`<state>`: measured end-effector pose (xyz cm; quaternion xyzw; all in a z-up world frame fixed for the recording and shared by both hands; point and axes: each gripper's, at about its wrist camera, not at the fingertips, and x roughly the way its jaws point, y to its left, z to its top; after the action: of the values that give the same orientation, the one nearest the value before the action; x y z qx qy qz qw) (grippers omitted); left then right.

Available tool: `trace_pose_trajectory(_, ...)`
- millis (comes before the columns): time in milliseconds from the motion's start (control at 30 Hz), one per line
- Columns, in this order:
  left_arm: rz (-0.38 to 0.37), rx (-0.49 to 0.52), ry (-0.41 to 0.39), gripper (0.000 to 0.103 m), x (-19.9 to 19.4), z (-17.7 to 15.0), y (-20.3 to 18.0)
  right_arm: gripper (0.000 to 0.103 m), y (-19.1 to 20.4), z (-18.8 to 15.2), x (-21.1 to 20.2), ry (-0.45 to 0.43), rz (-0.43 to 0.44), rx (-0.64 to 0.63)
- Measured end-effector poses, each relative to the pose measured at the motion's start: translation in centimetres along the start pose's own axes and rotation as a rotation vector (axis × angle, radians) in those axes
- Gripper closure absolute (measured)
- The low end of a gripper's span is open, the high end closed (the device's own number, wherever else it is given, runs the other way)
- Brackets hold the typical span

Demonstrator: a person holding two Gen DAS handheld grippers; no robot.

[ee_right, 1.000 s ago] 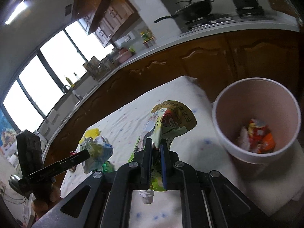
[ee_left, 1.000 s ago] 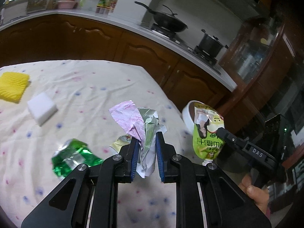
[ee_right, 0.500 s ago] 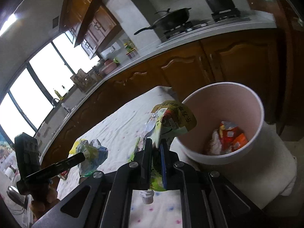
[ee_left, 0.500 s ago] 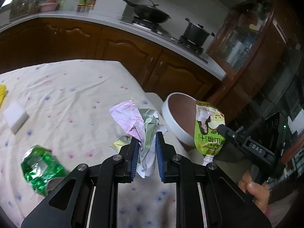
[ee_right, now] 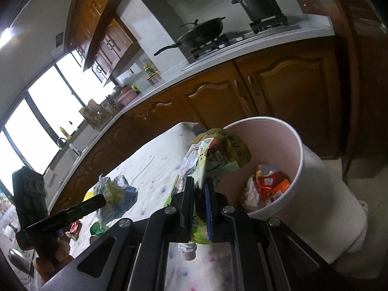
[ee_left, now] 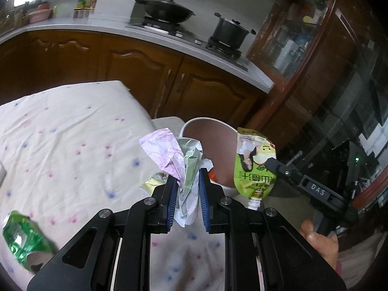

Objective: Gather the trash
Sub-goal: 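Carry the plastic and snack pouch over the white bin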

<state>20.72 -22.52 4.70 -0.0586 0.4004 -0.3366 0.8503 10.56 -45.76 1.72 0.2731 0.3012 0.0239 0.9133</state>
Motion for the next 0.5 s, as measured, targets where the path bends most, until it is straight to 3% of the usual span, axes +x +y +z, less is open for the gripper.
trace_pose_trajectory(500, -0.052, 0.055, 0.046, 0.087, 5.0, 2.9, -4.1, 0.095, -3.0, 3.0, 0.6, -0.055, -0.076, 0.011)
